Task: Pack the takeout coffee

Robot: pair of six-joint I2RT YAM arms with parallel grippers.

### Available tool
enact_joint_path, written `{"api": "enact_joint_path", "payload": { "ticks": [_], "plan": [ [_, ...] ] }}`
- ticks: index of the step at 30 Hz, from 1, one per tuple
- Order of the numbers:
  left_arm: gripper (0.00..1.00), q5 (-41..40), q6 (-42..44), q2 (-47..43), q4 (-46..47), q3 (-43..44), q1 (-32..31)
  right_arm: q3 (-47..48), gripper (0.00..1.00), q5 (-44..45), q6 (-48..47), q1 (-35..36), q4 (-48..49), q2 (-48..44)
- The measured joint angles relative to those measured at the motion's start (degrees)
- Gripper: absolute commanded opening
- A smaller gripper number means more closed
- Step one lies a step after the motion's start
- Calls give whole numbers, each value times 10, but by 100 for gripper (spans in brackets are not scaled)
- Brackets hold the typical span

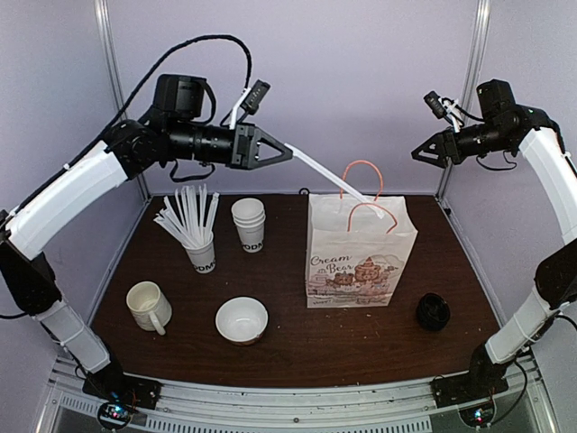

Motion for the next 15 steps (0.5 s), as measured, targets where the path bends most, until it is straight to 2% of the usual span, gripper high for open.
{"api": "enact_joint_path", "payload": {
  "ticks": [7,10,15],
  "plan": [
    [0,10,-28,95,63,4,-40,-2,69,0,-2,0,0,0],
    [25,16,-40,160,70,37,-57,-5,69,1,-2,0,0,0],
    [51,3,-28,266,-8,146,-76,-6,71,4,-7,0,0,-1]
  ]
}}
